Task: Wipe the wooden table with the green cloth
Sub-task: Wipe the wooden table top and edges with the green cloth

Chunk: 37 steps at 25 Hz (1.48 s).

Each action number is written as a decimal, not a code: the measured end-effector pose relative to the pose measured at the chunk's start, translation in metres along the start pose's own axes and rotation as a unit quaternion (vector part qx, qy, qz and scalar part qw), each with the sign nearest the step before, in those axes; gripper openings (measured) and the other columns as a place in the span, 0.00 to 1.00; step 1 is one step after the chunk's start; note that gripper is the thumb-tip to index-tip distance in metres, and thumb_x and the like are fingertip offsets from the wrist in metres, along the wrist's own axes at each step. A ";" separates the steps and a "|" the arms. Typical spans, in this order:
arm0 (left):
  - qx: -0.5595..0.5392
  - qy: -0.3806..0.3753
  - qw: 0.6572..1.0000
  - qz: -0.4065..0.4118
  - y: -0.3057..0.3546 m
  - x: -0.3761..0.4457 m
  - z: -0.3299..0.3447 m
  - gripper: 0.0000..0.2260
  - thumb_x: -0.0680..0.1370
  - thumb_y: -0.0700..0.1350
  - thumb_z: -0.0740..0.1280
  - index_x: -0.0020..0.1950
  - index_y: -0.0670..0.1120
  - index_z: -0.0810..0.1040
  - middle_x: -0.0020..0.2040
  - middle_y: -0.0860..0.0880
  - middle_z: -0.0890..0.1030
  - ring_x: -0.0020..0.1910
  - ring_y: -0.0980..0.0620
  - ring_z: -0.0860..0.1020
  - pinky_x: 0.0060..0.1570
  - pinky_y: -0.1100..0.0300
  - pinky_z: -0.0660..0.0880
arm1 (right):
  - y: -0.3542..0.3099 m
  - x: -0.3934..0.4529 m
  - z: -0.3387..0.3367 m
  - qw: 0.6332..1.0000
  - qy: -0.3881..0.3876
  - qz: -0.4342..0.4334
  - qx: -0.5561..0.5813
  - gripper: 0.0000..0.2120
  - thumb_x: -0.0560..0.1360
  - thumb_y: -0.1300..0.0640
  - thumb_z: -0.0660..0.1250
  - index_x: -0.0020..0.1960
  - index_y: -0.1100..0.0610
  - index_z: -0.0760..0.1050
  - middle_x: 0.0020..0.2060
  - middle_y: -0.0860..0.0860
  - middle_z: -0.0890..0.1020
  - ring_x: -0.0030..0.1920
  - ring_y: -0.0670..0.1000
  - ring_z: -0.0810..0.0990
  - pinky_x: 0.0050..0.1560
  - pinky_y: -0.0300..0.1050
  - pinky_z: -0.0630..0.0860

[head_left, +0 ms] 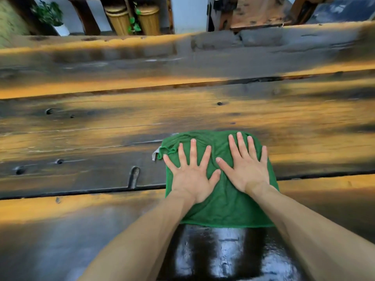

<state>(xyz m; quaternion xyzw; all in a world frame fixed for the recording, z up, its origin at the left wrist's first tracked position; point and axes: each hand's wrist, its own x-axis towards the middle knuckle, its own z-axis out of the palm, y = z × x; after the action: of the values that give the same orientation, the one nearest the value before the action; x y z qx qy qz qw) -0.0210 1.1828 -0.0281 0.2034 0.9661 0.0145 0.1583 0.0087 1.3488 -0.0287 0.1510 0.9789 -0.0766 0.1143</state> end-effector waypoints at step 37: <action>0.004 0.086 0.995 -0.058 -0.034 0.536 -0.166 0.31 0.78 0.72 0.43 0.80 0.66 0.44 0.83 0.54 0.39 0.81 0.42 0.39 0.69 0.25 0.37 | 0.021 0.547 -0.128 0.996 0.074 -0.052 -0.010 0.38 0.77 0.28 0.42 0.81 0.44 0.40 0.81 0.47 0.43 0.80 0.54 0.41 0.76 0.66 0.40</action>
<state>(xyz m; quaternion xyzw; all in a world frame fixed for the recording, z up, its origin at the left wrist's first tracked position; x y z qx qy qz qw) -0.5511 1.3709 -0.0343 0.1456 0.9864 0.0189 0.0741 -0.5184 1.5445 -0.0430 0.1040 0.9919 -0.0613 0.0386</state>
